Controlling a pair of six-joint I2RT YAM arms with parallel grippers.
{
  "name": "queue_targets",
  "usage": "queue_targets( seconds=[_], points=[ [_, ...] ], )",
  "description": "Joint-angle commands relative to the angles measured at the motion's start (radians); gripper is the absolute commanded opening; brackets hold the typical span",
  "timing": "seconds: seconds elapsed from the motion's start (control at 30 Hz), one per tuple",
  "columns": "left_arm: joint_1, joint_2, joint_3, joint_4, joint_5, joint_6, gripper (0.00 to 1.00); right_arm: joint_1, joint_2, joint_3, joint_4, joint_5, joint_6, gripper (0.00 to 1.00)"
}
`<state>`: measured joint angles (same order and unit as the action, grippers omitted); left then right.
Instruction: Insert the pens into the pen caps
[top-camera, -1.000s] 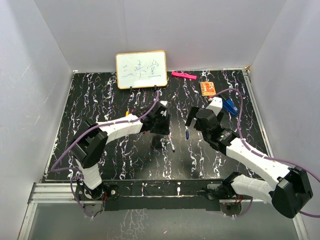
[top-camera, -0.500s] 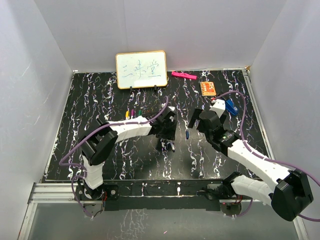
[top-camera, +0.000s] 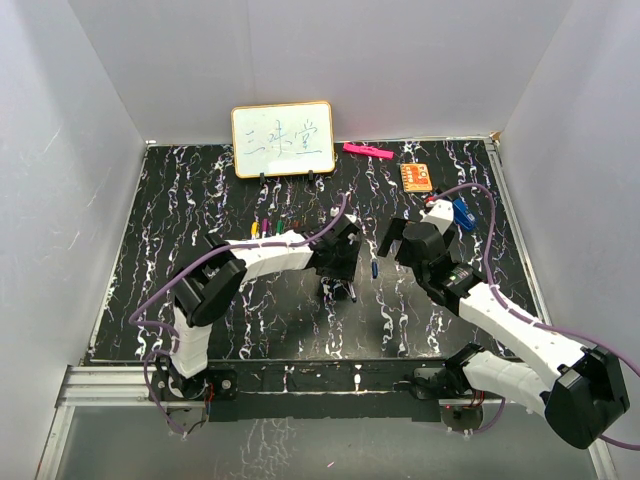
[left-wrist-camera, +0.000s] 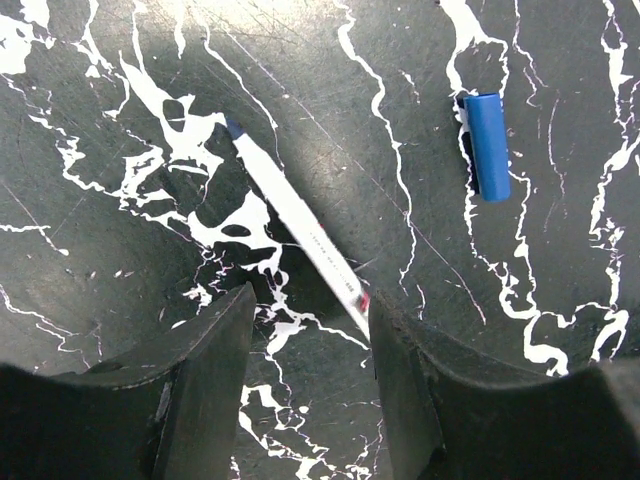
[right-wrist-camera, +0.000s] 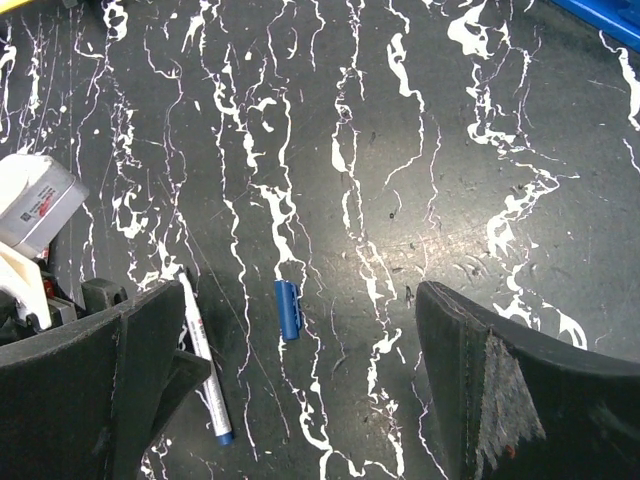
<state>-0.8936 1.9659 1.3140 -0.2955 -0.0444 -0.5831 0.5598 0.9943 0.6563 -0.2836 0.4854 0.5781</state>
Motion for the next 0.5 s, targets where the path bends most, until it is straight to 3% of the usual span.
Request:
queue_targets(
  seconds=[0.0, 0.27, 0.47],
  points=[
    [-0.005, 0.033, -0.036, -0.162, -0.042, 0.043, 0.49, -0.008, -0.022, 0.002, 0.047, -0.018, 0.014, 0.98],
    [-0.004, 0.191, 0.084, -0.433, -0.178, 0.158, 0.46, -0.013, -0.032, -0.001, 0.046, -0.036, 0.053, 0.98],
    [-0.005, 0.158, 0.063, -0.409, -0.208, 0.158, 0.45, -0.013, -0.029, -0.003, 0.046, -0.044, 0.041, 0.98]
  ],
)
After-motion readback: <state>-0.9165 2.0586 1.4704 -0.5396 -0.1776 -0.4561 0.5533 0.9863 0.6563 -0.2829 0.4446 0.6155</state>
